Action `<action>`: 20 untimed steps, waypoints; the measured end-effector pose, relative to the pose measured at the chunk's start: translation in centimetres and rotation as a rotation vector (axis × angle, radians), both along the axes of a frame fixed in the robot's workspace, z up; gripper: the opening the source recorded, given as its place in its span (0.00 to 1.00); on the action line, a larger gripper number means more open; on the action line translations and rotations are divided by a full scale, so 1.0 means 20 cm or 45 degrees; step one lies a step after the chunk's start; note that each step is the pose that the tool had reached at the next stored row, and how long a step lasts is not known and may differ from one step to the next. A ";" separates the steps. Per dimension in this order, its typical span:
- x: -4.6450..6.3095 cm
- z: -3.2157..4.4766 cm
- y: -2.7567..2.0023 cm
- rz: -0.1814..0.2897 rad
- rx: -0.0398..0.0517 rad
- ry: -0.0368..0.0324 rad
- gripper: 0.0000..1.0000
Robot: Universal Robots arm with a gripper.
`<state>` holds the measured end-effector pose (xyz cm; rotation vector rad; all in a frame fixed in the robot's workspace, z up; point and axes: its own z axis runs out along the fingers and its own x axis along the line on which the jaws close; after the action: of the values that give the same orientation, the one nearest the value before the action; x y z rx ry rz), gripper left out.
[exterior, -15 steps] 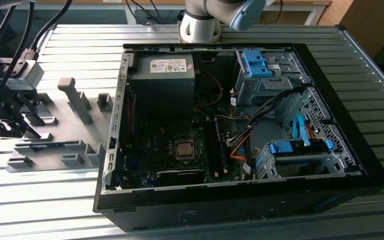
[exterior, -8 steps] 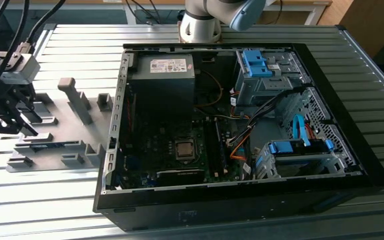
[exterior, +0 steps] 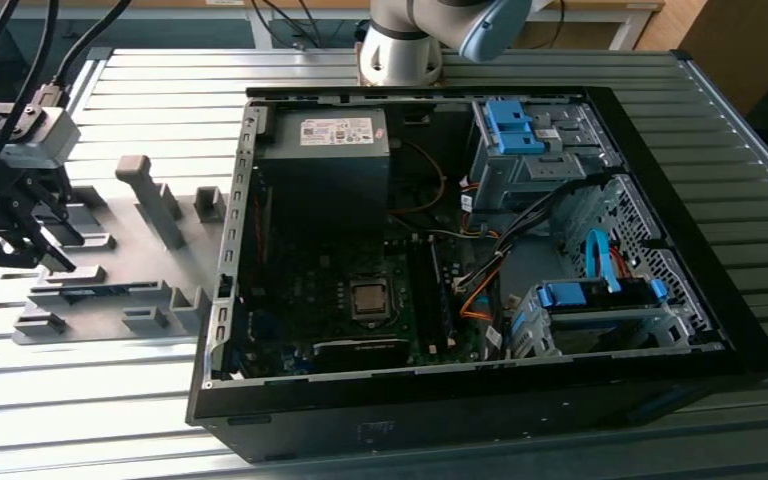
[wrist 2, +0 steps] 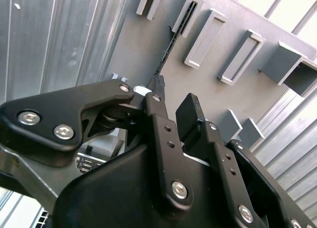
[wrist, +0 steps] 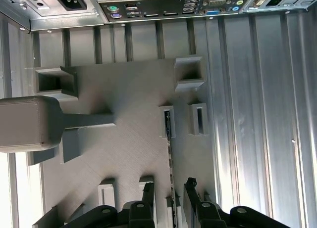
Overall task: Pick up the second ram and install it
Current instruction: 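Pick up the second ram and move it above second insertion slot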
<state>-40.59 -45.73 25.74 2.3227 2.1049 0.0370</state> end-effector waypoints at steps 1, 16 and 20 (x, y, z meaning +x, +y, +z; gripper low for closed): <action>0.00 0.000 0.000 0.000 0.000 0.0000 0.37; -0.01 -0.076 0.000 -0.003 0.000 0.0002 0.37; -0.02 -0.086 0.000 -0.003 0.000 0.0004 0.37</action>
<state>-40.89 -45.73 24.02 2.3253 2.1021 0.0365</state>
